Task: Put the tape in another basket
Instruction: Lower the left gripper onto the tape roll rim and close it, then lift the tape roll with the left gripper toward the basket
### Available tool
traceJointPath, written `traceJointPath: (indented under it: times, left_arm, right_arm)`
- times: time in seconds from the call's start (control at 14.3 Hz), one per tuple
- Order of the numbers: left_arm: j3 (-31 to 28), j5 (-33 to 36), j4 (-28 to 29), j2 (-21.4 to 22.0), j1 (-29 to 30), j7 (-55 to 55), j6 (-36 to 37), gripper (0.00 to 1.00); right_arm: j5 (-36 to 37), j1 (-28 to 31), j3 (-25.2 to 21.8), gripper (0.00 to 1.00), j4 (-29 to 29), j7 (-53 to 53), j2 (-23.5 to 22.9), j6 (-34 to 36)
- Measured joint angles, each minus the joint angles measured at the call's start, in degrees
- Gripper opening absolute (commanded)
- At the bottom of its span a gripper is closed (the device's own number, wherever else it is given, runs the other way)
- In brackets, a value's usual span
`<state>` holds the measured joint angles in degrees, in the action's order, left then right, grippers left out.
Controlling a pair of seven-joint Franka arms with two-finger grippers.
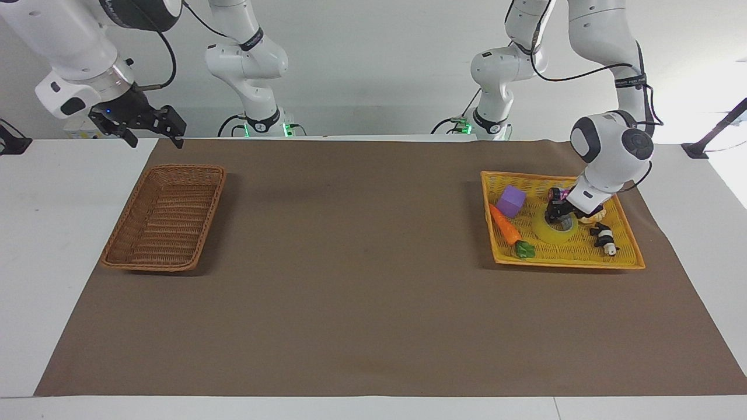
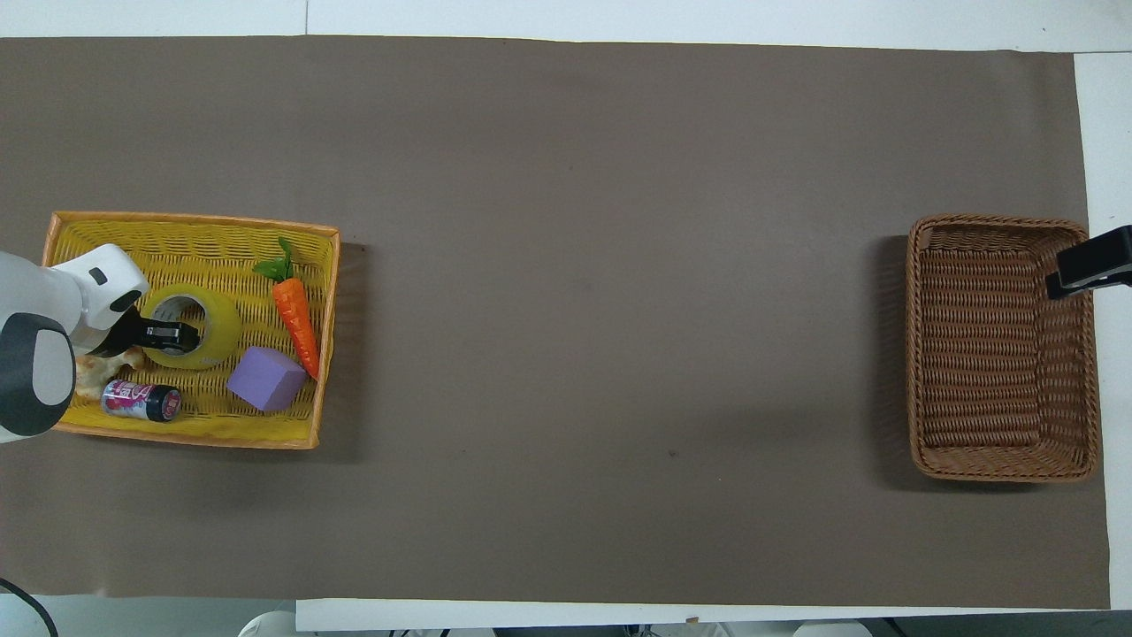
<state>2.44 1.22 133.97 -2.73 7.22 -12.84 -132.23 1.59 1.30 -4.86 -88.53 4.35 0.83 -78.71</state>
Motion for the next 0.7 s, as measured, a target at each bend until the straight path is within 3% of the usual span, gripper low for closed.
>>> traceJointPath:
  times: [0.07,0.21,0.49,0.7]
  left_arm:
    - [0.0,0.0,0.1,0.0,0.0,0.0,-0.2,0.47]
    - [-0.1,0.0,0.3,0.0,0.0,0.0,-0.2,0.0]
    - [-0.1,-0.2,-2.3,-0.1,-0.1,0.3,2.0,0.0]
    - [0.0,-4.4,-15.1,0.0,-0.2,0.7,18.2,0.0]
  right_arm:
    - [0.0,0.0,0.0,0.99,0.0,0.0,0.0,0.0]
    - [0.0,0.0,0.0,0.99,0.0,0.0,0.0,0.0]
    - [0.0,0.0,0.0,0.99,0.0,0.0,0.0,0.0]
    - [0.0,0.0,0.0,0.99,0.0,0.0,0.0,0.0]
